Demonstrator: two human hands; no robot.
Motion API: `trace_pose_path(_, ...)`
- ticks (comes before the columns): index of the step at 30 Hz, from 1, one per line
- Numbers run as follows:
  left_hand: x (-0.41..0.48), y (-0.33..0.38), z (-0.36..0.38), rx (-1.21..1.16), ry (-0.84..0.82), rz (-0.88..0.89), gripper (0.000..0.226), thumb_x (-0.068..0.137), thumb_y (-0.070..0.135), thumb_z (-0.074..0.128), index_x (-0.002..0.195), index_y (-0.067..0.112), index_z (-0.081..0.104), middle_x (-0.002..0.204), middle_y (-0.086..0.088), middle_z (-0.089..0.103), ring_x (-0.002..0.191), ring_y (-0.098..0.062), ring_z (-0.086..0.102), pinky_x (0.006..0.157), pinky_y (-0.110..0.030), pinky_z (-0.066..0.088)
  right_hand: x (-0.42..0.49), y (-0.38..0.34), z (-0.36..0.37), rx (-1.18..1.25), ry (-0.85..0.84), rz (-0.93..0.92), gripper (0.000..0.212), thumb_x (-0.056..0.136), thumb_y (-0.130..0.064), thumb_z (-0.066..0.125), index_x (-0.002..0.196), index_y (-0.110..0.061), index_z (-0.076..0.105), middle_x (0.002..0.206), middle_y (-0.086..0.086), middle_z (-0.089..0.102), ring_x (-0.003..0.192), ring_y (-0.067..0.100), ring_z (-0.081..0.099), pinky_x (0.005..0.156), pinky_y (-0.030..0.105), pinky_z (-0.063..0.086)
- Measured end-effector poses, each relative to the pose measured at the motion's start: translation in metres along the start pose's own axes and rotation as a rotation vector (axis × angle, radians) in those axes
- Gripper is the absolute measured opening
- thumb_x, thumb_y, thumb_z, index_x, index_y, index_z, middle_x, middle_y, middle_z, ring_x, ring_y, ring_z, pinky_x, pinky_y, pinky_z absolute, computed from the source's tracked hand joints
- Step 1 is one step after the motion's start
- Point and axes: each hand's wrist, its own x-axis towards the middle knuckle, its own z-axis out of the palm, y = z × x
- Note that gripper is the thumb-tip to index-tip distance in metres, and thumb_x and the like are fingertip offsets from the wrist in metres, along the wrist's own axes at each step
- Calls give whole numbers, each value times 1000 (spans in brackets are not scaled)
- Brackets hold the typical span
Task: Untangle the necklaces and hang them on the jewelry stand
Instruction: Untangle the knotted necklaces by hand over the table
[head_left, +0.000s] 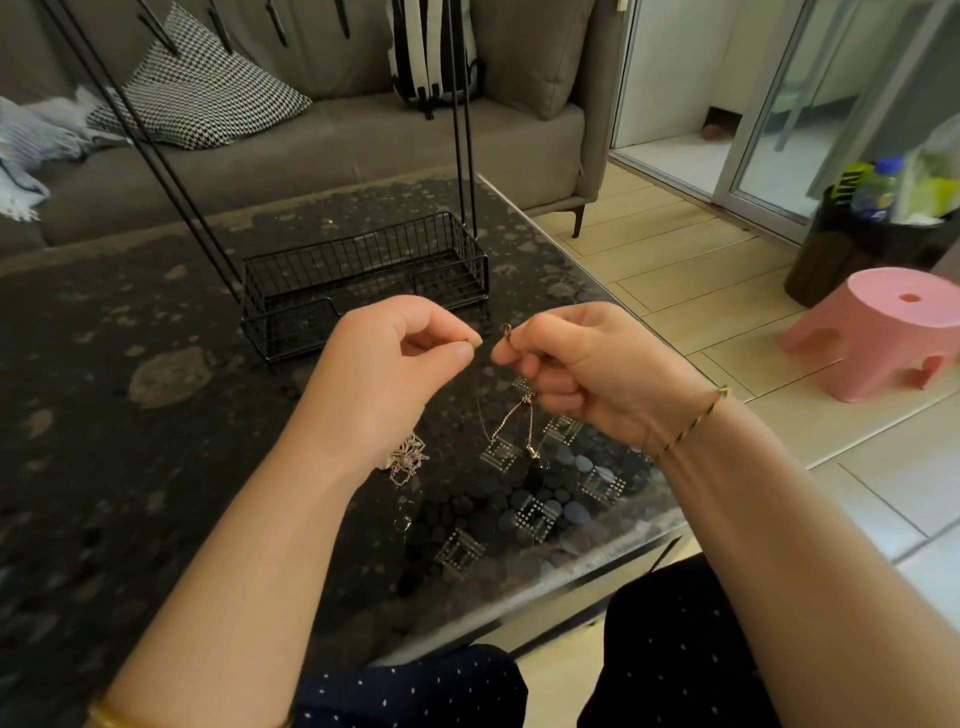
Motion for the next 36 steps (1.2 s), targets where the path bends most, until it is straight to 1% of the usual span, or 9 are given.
trace_pose_path(5,-1,2,1,-122,-34,-97,21,87,10,62,83,29,71,71,13,69,54,8,53,58,-16,40,2,3,3,-37,7,-36,19,84,-2,54,67,1,63,54,4,47,37,7,26,39,18,18)
trace_pose_path(10,1,1,1,-141,-36,-136,23,88,8,58,84,27,69,61,20,66,55,6,52,51,-12,41,2,3,5,-69,6,-50,13,79,-3,60,67,2,61,75,17,50,39,7,27,39,19,20)
trace_pose_path(16,0,2,2,-128,-15,-147,19,90,9,56,89,24,68,71,13,70,55,8,54,49,-9,42,2,4,5,-89,25,-77,11,79,-1,62,70,4,62,69,15,51,38,7,30,38,17,22)
trace_pose_path(19,0,4,2,-116,-1,-134,20,90,7,55,88,23,68,80,9,69,57,8,55,50,-9,43,4,5,5,-152,61,-121,18,78,-2,63,61,-6,64,74,20,55,40,7,33,40,18,25)
trace_pose_path(21,-1,4,2,-130,11,-131,21,90,5,54,88,21,68,83,8,70,58,6,57,50,-10,45,4,7,5,-232,86,-165,19,78,-5,63,60,-9,67,69,14,59,40,5,36,40,17,29)
trace_pose_path(24,-1,6,2,-170,16,-142,20,91,2,52,90,16,67,80,4,71,56,2,58,50,-11,47,1,6,6,-335,132,-252,13,78,-6,61,73,4,68,52,-7,58,36,2,36,39,14,28)
trace_pose_path(27,-1,6,1,-193,4,-147,21,91,-1,51,91,12,67,78,-1,71,60,-2,64,54,-14,51,-1,3,8,-464,192,-355,12,77,-8,61,74,-1,70,50,-6,52,36,2,38,40,10,28)
trace_pose_path(31,-2,6,2,-232,-8,-165,21,92,-4,50,92,10,66,79,-6,71,66,-10,70,58,-17,55,-1,4,11,-603,224,-454,10,77,-10,63,71,-9,71,63,-1,65,50,0,47,51,12,38)
trace_pose_path(36,-1,4,4,-234,-28,-165,24,94,-5,45,88,11,61,76,-8,70,65,-13,70,58,-20,56,1,5,14,-699,247,-553,9,76,-10,64,68,-11,69,55,-14,54,53,-4,49,52,8,37)
